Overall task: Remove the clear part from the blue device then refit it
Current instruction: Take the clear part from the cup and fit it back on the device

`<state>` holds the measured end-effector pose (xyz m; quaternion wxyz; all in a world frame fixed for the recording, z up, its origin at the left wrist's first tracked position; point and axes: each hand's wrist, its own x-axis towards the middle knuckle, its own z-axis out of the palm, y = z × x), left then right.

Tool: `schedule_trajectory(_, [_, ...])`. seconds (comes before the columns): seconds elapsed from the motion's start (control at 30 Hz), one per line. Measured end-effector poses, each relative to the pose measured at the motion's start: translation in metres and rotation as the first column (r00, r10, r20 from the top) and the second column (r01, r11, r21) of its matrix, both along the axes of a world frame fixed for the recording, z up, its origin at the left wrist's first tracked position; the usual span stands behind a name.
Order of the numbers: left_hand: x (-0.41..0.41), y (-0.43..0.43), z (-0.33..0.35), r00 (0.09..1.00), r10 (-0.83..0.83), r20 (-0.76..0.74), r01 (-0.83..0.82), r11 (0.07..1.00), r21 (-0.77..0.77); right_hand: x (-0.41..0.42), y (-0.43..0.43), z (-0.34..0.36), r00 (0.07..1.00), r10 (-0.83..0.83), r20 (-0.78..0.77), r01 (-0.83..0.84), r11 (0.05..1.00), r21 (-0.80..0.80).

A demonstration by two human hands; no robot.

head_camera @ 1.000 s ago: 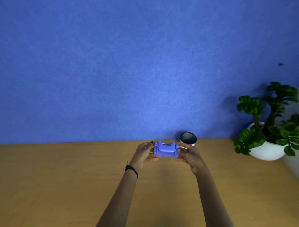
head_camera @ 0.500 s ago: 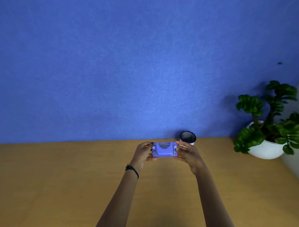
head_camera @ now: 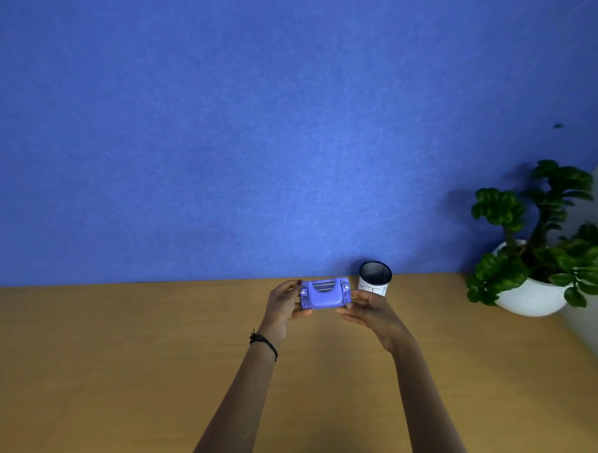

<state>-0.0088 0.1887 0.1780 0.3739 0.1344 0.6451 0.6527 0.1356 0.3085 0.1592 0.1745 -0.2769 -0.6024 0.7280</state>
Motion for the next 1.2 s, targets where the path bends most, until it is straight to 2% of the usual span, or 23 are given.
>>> schedule_trajectory(0.33, [0.002,-0.002,0.008,0.999,-0.045,-0.019,0.045,0.999,0.024,-0.003,-0.006,-0.003,0.993,-0.068,-0.096,0.081,0.986,0.142])
schedule_trajectory(0.73, [0.004,-0.005,0.008,0.994,-0.104,-0.036,0.105,0.994,0.020,-0.001,-0.008,0.001,0.984,-0.152,-0.094,0.164,0.977,0.139])
schedule_trajectory(1.2, [0.005,-0.007,0.006,0.994,-0.104,0.019,0.103,0.994,0.027,-0.001,-0.017,0.011,0.971,-0.203,-0.123,0.215,0.972,0.098])
